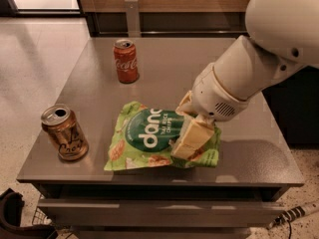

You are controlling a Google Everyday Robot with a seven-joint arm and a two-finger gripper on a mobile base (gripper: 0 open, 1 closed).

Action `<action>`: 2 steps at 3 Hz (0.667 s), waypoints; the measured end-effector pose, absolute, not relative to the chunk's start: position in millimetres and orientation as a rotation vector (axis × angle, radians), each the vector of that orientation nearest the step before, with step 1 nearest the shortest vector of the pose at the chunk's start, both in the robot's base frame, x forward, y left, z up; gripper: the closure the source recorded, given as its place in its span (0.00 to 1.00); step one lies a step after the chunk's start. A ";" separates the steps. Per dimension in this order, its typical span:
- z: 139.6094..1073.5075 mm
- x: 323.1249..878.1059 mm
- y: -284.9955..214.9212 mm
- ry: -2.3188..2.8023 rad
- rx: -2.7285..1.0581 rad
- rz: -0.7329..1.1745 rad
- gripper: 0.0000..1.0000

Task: Move green rice chip bag near orange can

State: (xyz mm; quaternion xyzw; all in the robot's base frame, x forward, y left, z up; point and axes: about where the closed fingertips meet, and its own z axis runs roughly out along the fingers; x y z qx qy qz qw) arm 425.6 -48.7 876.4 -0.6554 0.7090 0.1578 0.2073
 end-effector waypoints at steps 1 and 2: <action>877.0 425.0 -47.7 1.972 -1.827 0.438 0.40; 877.5 424.5 -46.8 1.970 -1.830 0.436 0.18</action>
Offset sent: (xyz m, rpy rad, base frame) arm -0.0005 0.0010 0.0006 -0.0008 -0.0016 0.0021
